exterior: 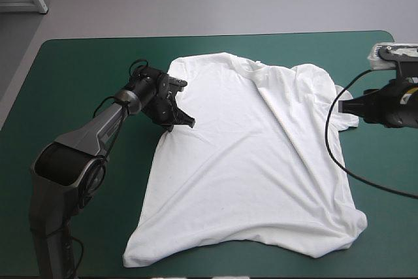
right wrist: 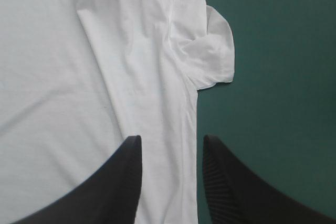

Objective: Fold the cloth

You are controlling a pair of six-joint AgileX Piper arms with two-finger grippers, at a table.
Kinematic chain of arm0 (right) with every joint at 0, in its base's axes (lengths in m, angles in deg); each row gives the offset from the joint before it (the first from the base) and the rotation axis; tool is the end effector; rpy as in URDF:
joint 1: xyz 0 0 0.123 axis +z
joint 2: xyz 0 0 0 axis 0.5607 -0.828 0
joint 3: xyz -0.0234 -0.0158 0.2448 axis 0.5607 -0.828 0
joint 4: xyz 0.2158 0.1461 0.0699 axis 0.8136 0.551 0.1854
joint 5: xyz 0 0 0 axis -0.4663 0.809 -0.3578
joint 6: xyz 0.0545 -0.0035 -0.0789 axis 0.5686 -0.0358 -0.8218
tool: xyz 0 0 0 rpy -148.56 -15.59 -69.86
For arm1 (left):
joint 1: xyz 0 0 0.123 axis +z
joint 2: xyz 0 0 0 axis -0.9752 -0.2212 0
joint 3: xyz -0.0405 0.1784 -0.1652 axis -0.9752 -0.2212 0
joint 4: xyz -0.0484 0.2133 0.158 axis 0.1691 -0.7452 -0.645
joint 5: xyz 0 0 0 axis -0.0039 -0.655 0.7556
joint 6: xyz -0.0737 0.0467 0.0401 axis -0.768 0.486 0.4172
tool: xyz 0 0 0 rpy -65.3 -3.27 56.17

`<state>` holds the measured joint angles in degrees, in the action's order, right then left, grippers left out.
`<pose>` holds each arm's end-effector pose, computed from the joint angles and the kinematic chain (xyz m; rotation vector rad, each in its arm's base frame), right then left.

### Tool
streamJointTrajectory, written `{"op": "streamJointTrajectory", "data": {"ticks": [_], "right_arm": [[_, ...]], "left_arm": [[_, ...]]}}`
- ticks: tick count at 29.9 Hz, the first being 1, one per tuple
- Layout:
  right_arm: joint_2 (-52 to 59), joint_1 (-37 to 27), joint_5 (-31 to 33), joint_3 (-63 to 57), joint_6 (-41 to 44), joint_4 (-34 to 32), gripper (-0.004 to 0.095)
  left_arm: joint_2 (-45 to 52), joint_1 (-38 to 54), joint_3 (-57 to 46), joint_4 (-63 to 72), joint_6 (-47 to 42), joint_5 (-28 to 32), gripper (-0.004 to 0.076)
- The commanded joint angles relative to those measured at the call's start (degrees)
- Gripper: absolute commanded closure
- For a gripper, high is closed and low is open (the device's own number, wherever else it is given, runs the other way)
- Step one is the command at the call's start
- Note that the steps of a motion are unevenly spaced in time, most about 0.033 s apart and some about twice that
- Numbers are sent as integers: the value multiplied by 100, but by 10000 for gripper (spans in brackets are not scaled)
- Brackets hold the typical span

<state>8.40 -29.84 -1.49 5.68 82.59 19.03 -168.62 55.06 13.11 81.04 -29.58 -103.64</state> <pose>0.2372 0.0140 0.4222 -0.0161 2.3874 0.0106 0.3982 -0.1616 0.1737 0.5852 2.8908 -0.0440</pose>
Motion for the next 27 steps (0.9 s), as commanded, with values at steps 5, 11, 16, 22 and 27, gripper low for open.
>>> {"op": "streamJointTrajectory", "data": {"ticks": [5, 11, 16, 22, 27], "right_arm": [[-1244, -106, -212, 117, -27, 24, 540], [-2186, -581, -371, 117, -27, 603, 383], [-2713, -683, -490, 117, -27, 527, 376], [-3169, -673, -755, 61, -41, 445, 377], [-3297, -673, -1231, -300, 0, 420, 377]], "left_arm": [[224, -8, 109, -72, -57, 162, 728], [224, -8, 109, -72, -57, 100, 728], [224, -8, 109, -60, -57, 161, 728], [224, -8, 109, -24, -57, 221, 729], [224, -8, 109, 0, -57, 296, 731]]}}
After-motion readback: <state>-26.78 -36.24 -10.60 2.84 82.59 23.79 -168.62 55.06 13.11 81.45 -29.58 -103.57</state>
